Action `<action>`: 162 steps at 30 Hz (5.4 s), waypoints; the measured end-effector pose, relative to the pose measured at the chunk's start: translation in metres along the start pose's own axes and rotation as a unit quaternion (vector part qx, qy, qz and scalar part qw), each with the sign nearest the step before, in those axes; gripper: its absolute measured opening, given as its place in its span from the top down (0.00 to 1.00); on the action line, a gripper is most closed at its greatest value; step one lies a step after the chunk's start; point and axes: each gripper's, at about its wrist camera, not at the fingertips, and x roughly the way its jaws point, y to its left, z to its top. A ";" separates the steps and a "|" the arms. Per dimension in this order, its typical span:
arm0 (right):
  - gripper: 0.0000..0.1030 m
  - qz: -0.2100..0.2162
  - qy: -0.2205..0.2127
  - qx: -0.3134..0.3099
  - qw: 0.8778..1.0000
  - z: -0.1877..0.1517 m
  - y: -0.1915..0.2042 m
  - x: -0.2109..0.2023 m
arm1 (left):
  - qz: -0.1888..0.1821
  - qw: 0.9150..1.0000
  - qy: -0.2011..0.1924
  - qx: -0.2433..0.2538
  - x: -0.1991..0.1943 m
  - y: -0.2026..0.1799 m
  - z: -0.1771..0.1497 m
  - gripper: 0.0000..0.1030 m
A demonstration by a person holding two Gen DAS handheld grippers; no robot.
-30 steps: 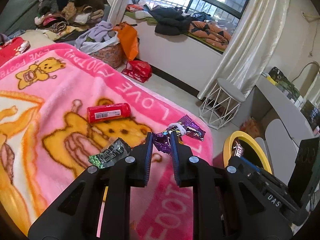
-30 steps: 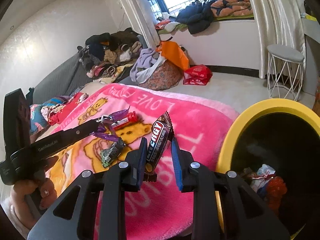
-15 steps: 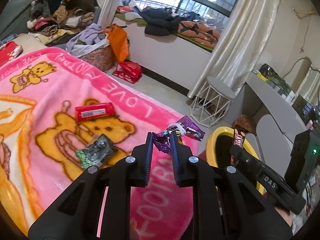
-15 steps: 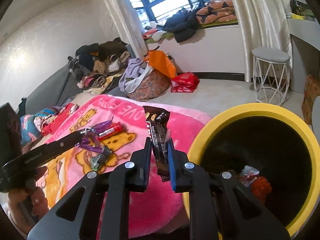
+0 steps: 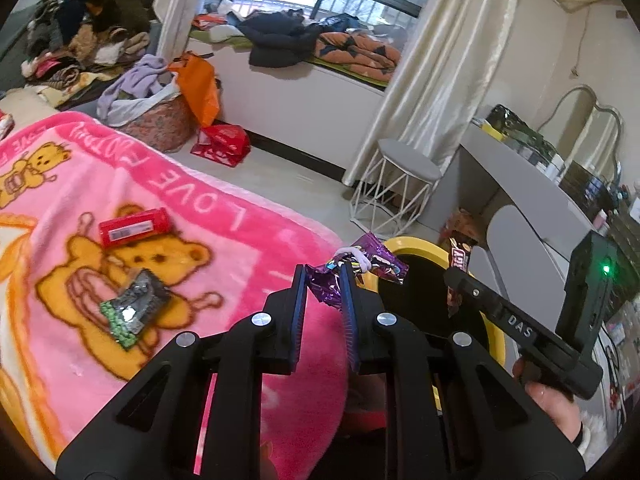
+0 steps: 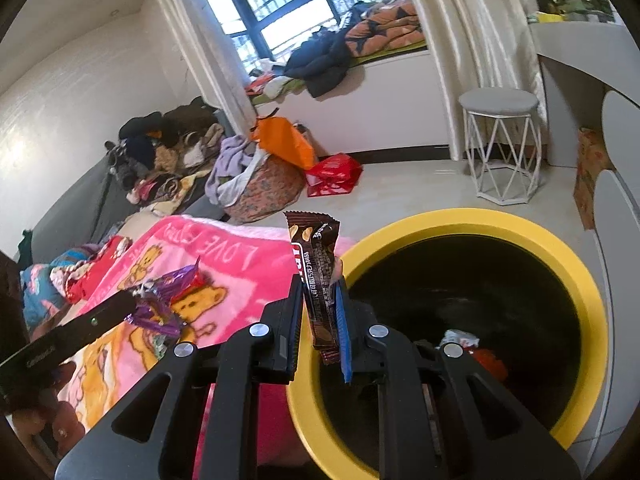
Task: Collect trash
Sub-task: 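Carry the purple wrapper and chocolate bar over the yellow bin with both tools, then open both tools to drop the wrapper and chocolate bar into the bin, then move both tools back toward the red container and dark wrapper on the blanket, then grasp the red cylindrical container with the left tool while the right tool grasps the dark green wrapper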
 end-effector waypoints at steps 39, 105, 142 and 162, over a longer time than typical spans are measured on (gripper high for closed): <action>0.83 -0.073 0.015 0.081 0.994 0.003 -0.085 -0.005 | -0.068 0.989 0.090 0.095 0.072 -0.097 -0.043 0.93; 0.29 0.017 0.056 -0.071 0.996 -0.021 0.074 0.025 | 0.077 0.996 -0.039 -0.026 -0.007 0.073 0.017 0.10; 0.82 0.116 0.209 -0.035 0.971 -0.078 0.181 0.155 | 0.043 0.986 0.064 -0.150 0.085 0.248 0.026 0.31; 0.84 0.110 0.143 -0.038 0.983 -0.051 0.147 0.086 | 0.006 0.995 0.075 -0.071 0.095 0.188 0.010 0.70</action>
